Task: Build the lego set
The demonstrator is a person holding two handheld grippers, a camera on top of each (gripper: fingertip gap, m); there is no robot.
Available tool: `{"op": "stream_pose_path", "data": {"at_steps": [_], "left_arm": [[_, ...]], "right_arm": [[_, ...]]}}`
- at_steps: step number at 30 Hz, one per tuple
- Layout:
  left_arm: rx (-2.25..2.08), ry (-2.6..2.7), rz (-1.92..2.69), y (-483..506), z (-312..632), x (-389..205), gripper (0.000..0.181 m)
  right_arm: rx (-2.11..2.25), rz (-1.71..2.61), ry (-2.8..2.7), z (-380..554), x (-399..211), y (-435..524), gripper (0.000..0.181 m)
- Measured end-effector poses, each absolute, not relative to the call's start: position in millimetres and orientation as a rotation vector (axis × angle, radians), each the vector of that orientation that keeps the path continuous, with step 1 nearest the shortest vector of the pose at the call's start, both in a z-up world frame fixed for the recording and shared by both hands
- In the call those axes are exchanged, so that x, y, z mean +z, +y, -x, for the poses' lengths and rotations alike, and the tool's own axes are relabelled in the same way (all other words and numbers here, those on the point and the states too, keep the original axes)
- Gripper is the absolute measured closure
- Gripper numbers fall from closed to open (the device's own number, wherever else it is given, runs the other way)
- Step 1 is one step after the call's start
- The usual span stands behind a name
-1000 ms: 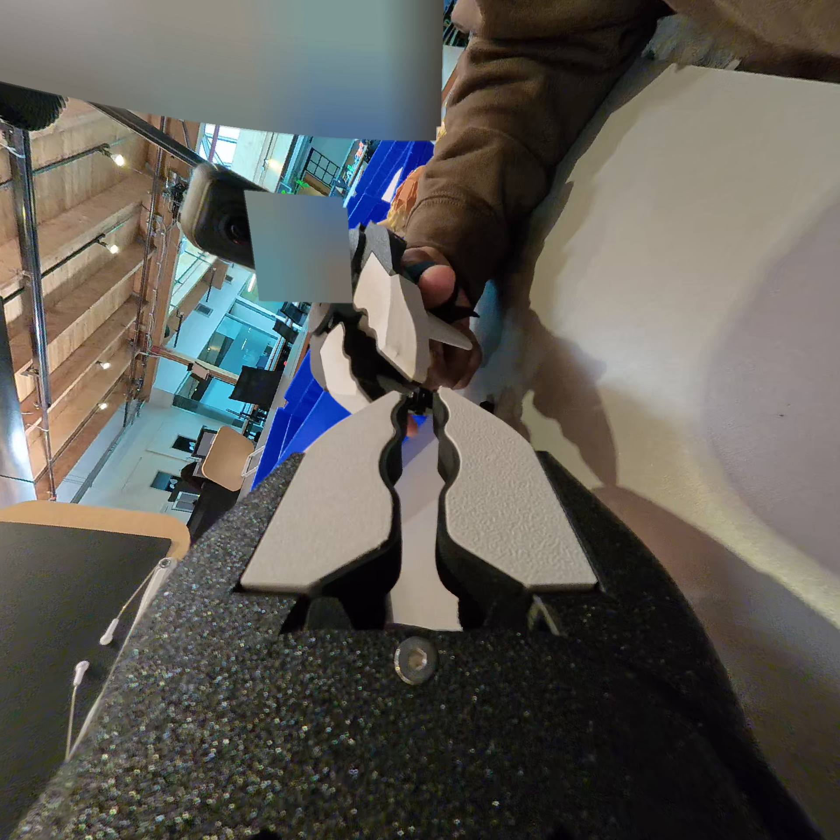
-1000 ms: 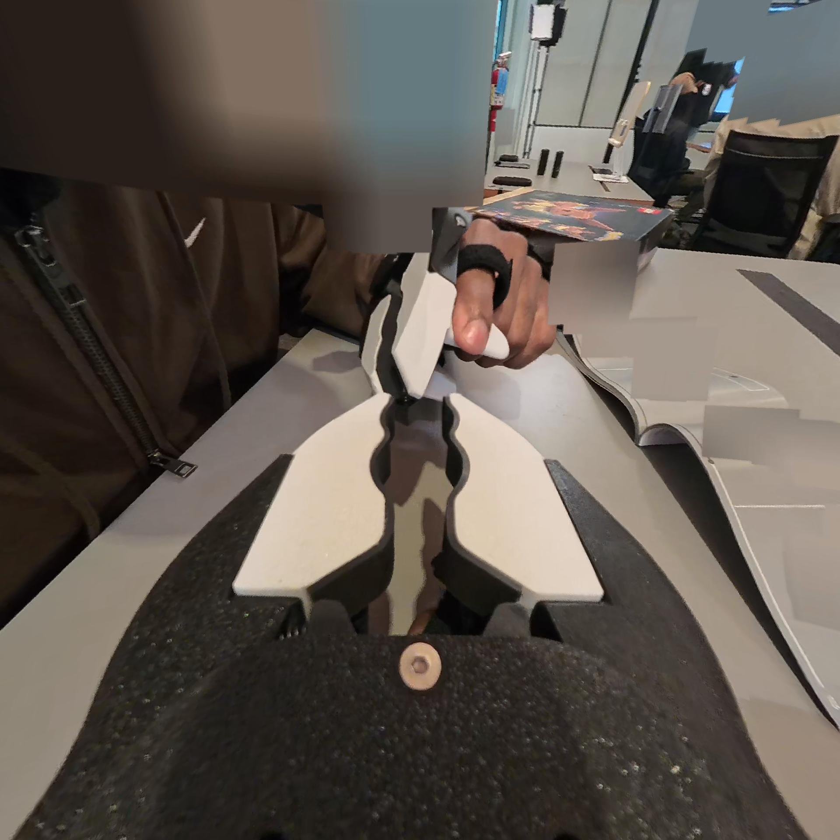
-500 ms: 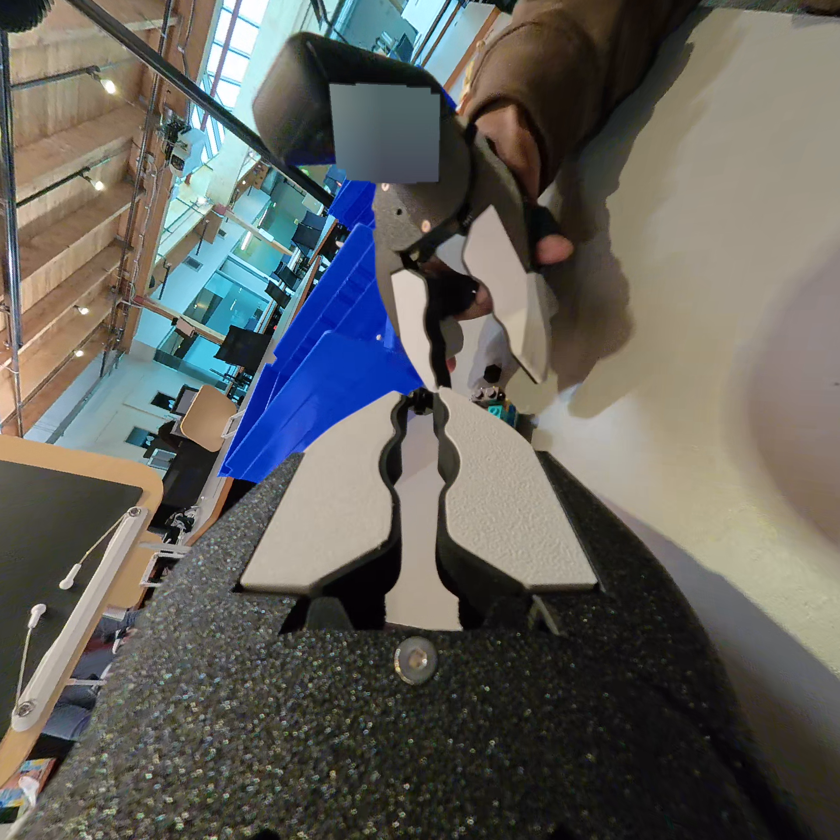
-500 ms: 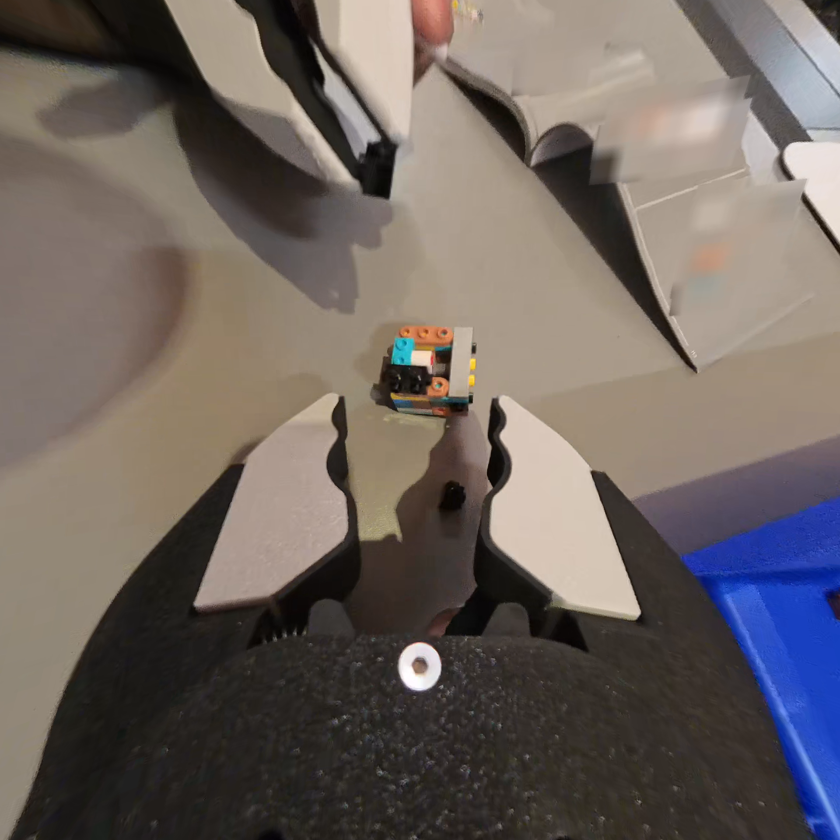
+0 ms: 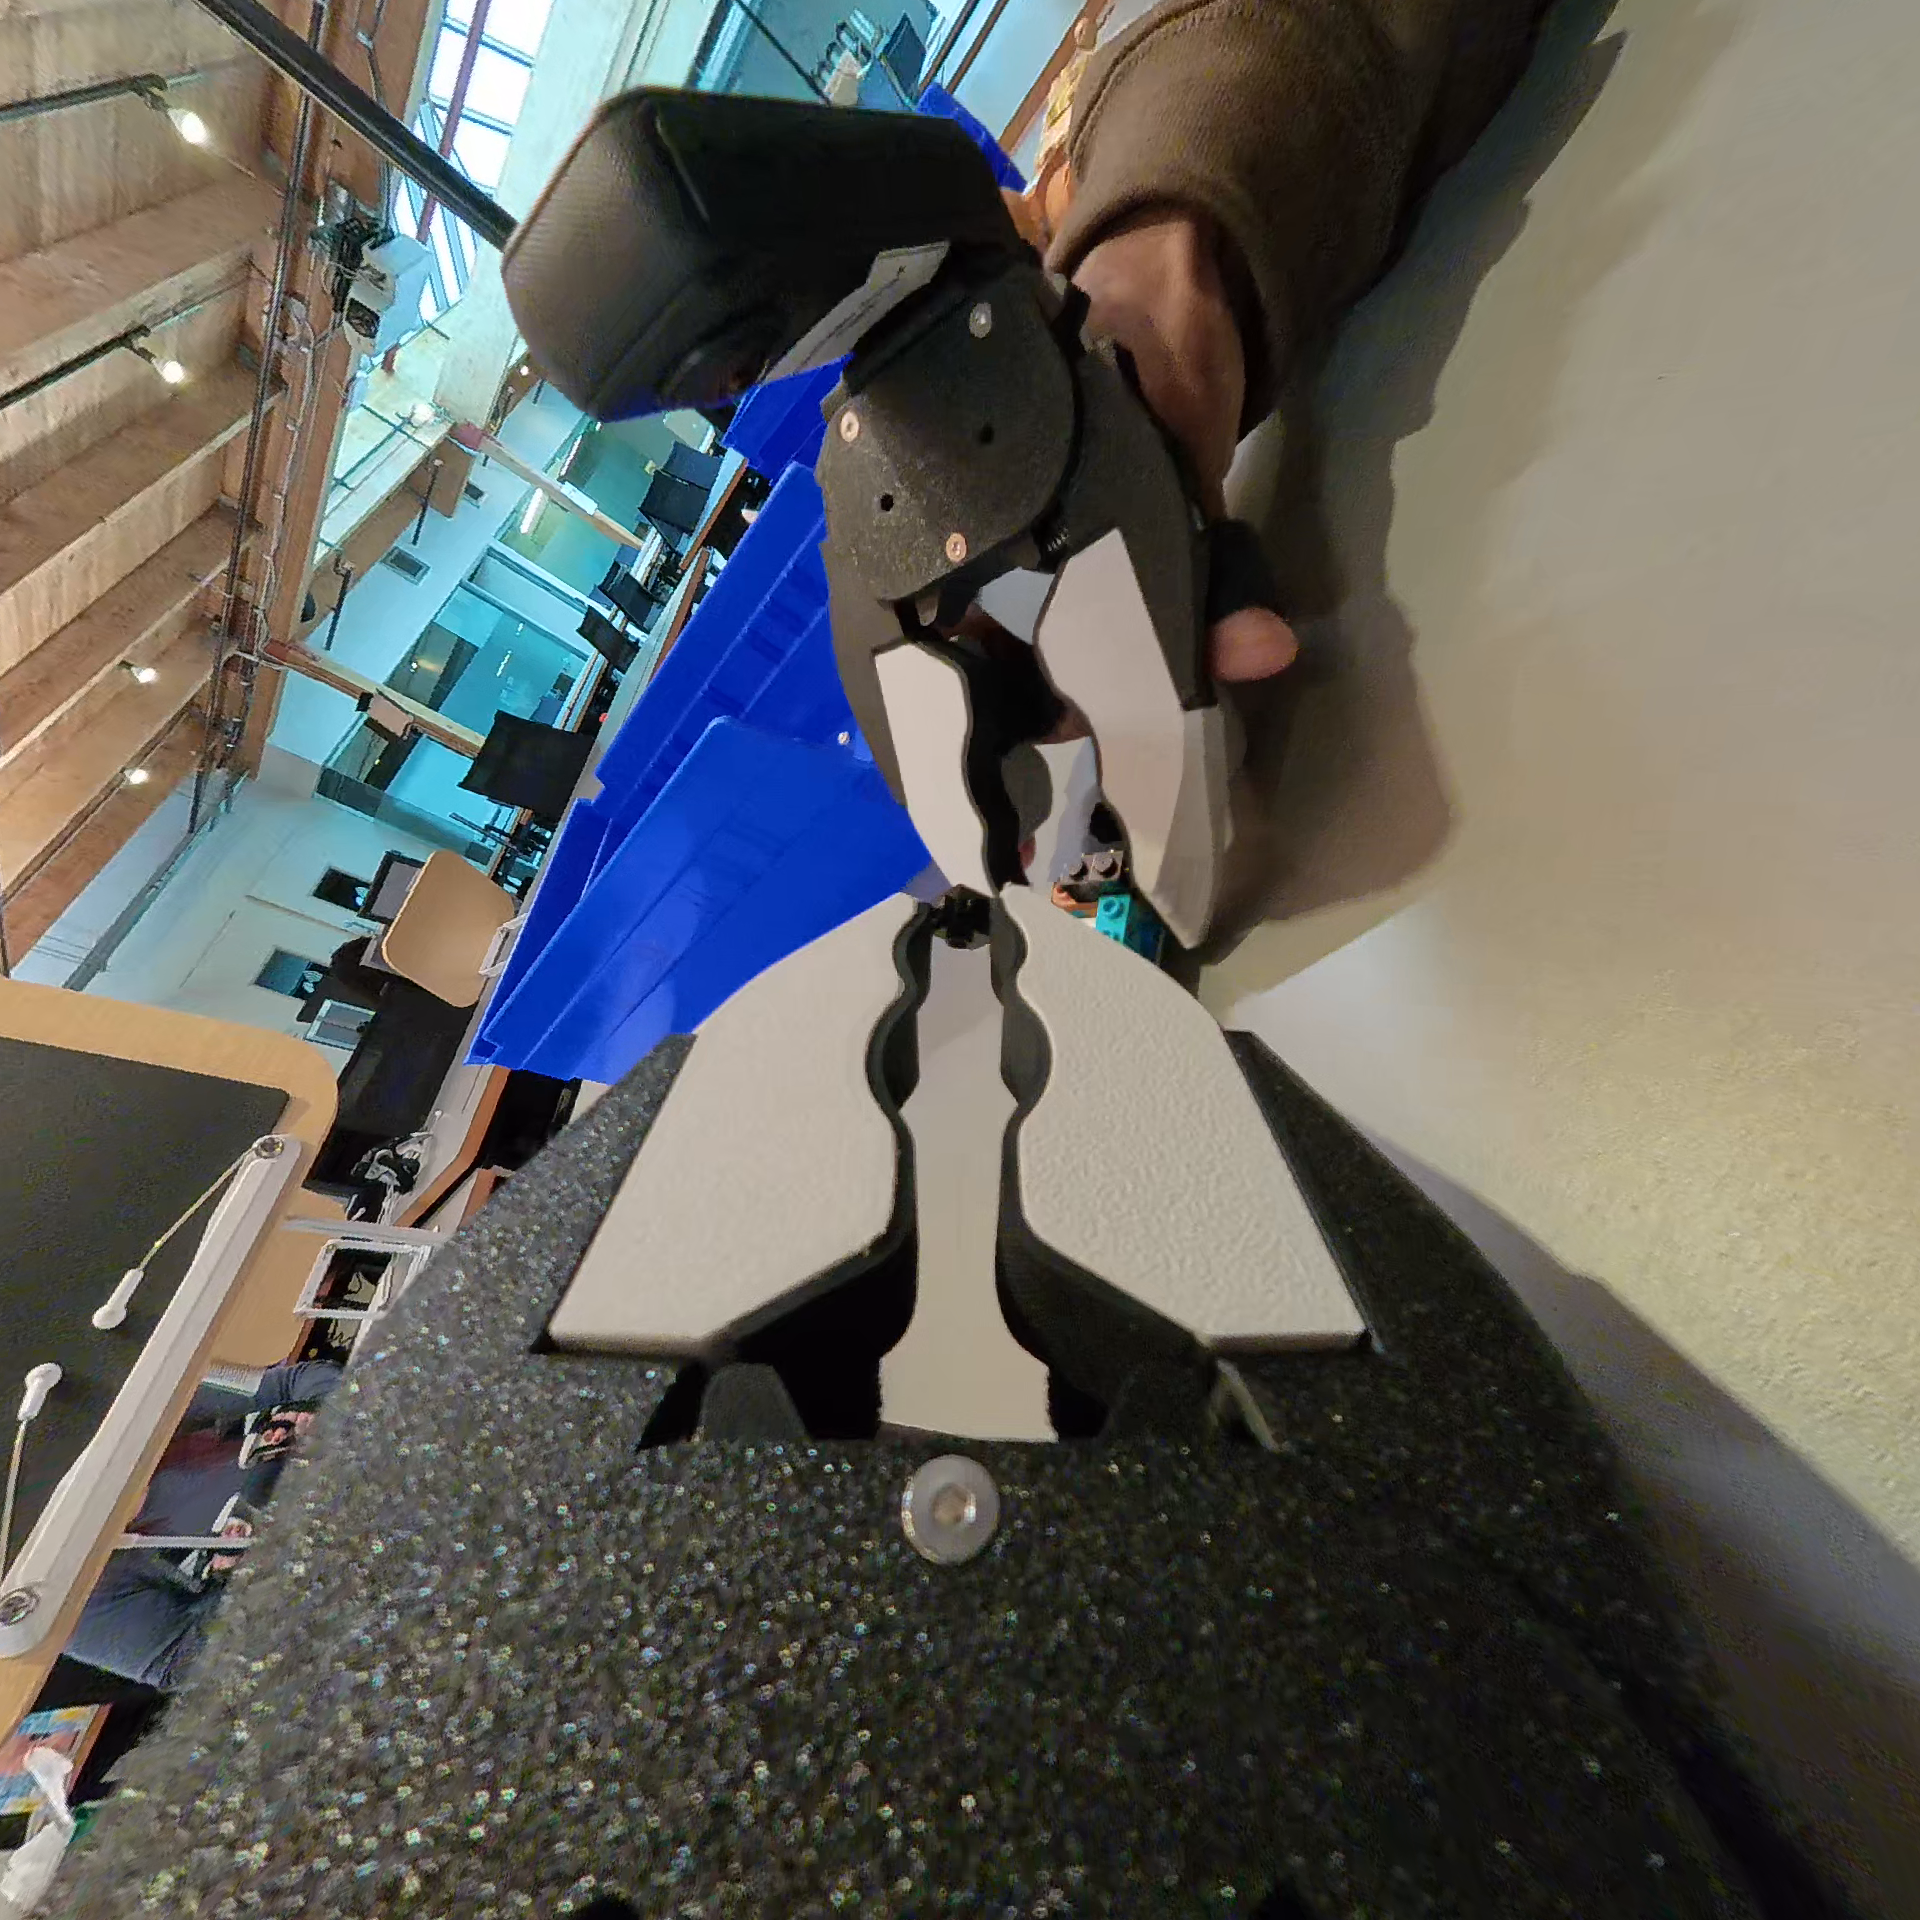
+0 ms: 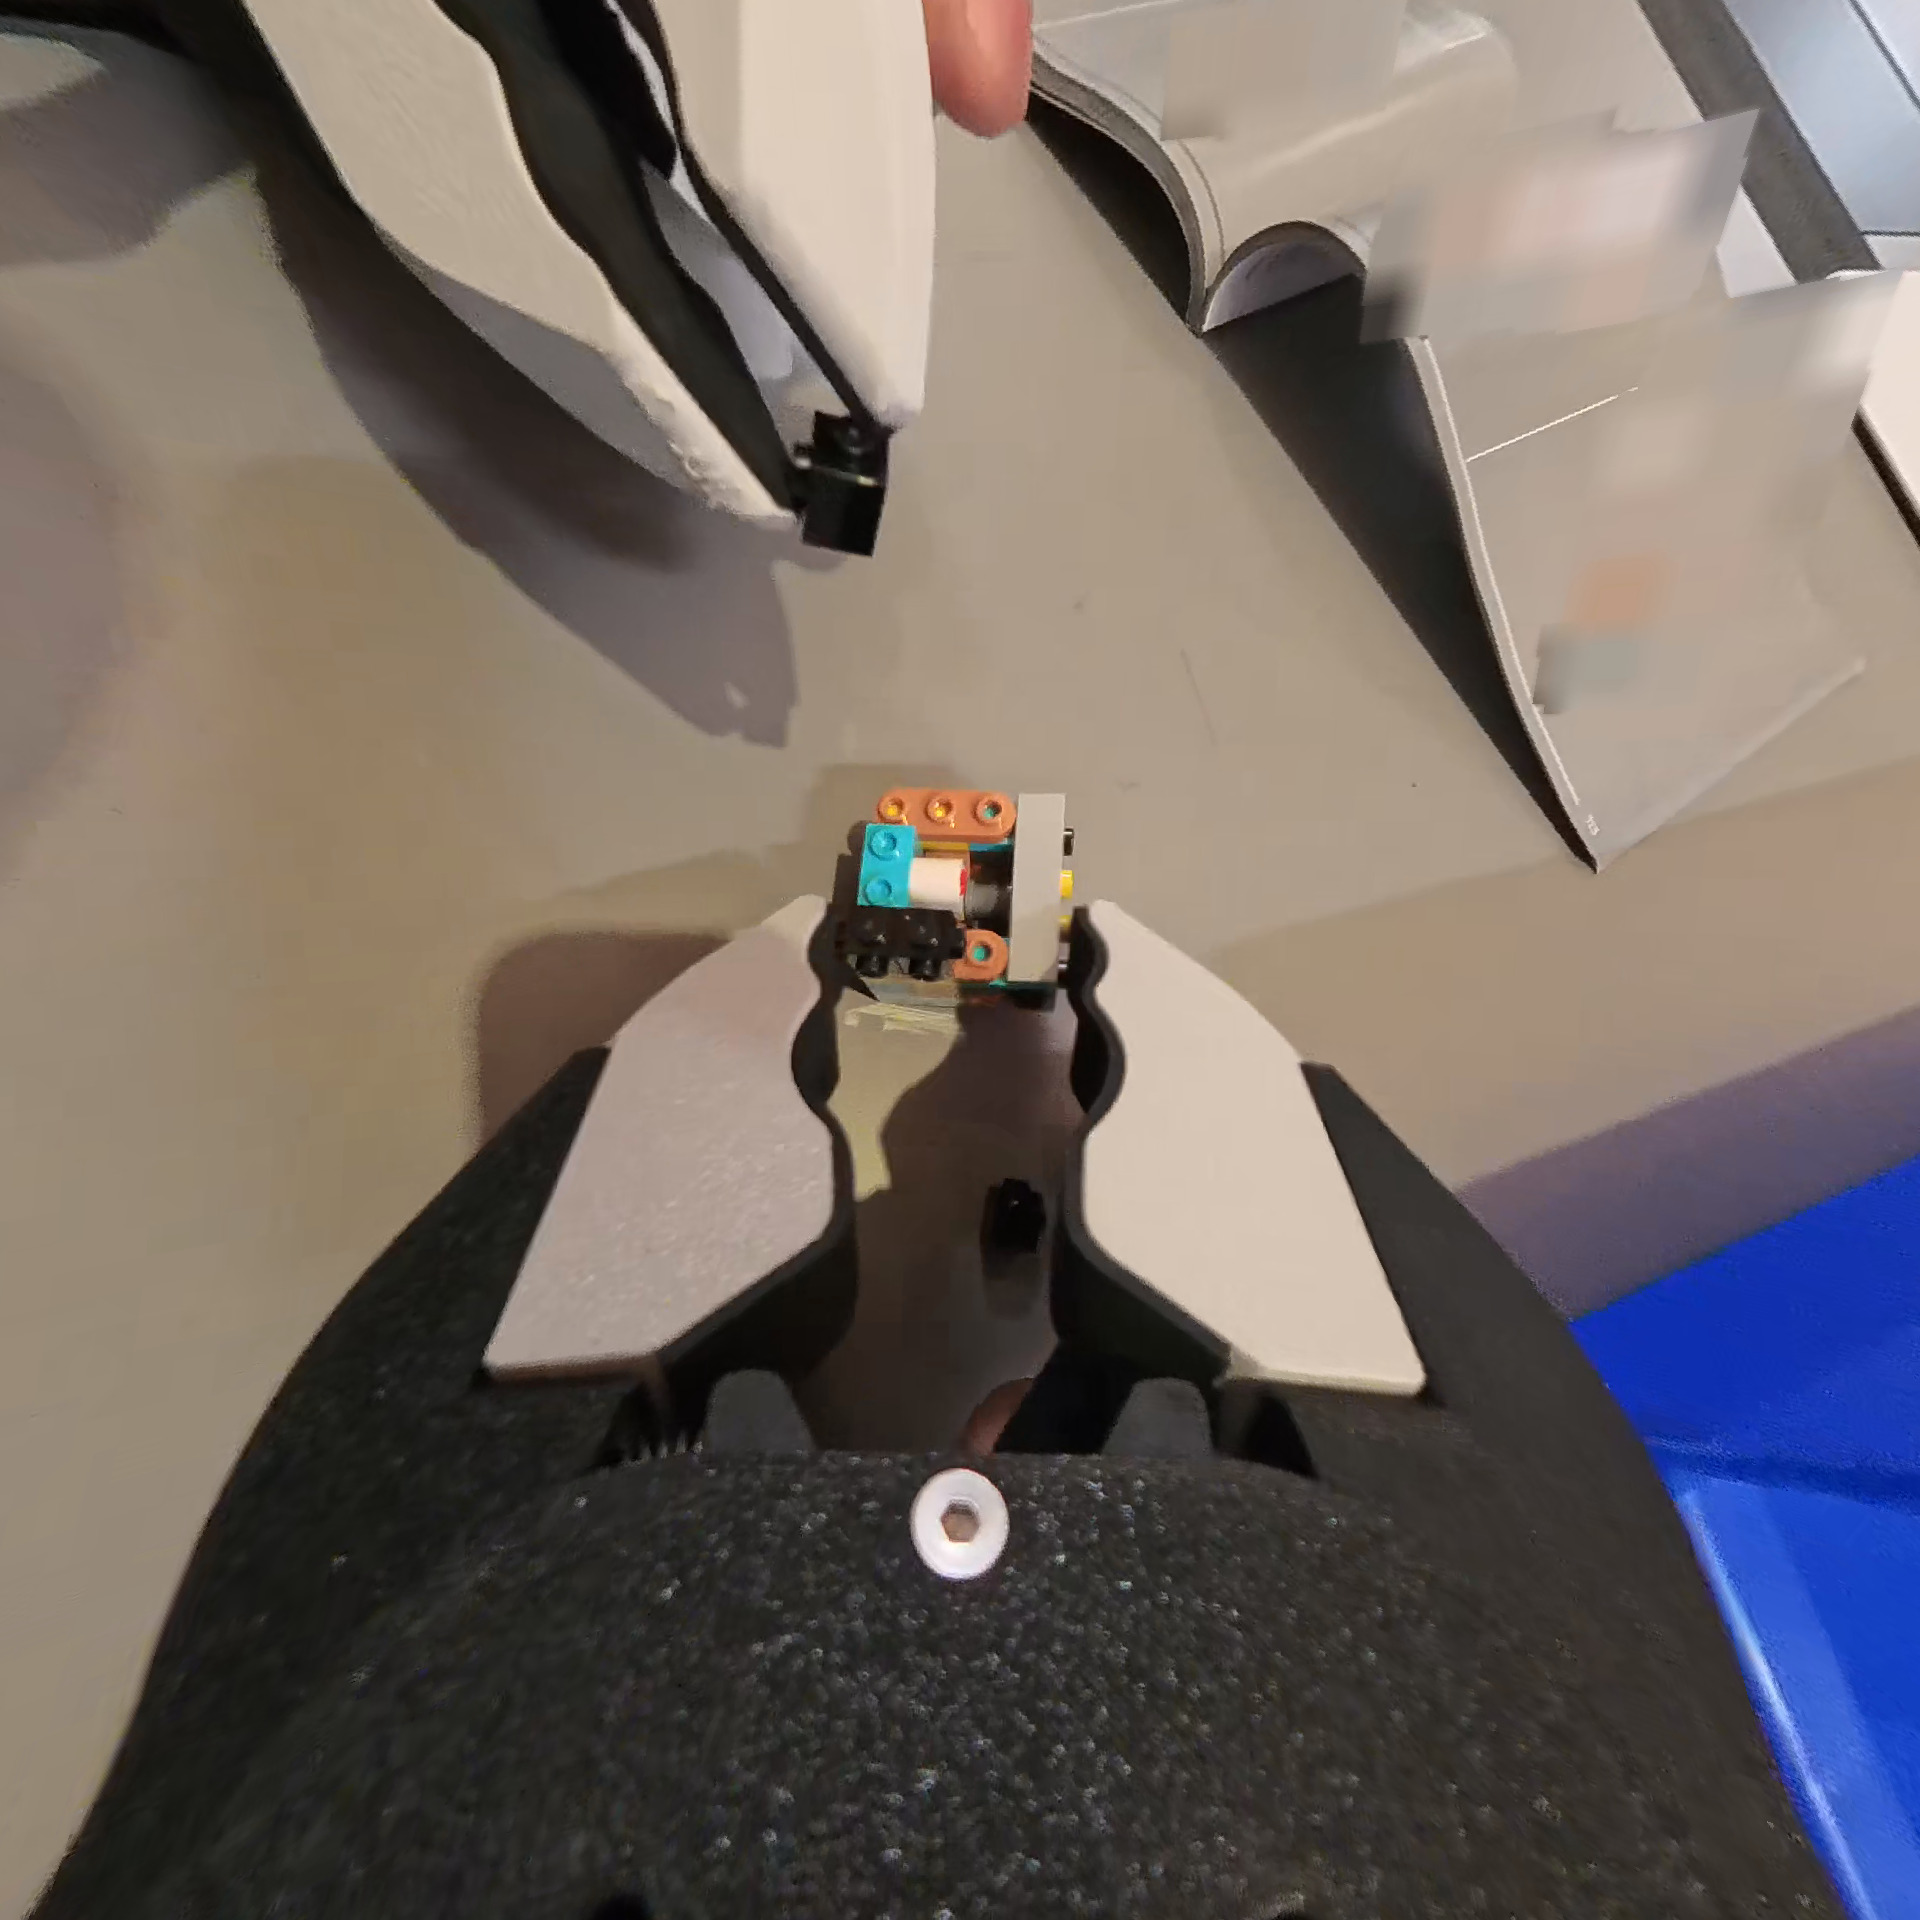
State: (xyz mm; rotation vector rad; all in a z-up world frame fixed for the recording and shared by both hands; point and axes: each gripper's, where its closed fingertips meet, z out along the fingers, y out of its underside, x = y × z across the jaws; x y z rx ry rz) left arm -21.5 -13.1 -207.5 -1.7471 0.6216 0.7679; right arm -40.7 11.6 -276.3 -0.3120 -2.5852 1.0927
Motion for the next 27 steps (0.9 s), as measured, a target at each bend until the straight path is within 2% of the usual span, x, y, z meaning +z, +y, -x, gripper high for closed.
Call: {"op": "stream_pose_path", "data": {"at_steps": [6, 14, 27], "left_arm": [[0.75, 0.608, 1.769, -15, 24, -210, 0.171], [0.698, 0.576, 1.781, -18, 26, -210, 0.17], [0.697, 0.592, 1.788, -16, 23, -210, 0.17]], "right_arm": [[1.134, 0.319, -2.578, 43, -273, 7, 0.14], [1.538, 0.492, -2.623, 35, -246, -9, 0.14], [1.634, 0.51, -2.605, 31, -237, -13, 0.14]]}}
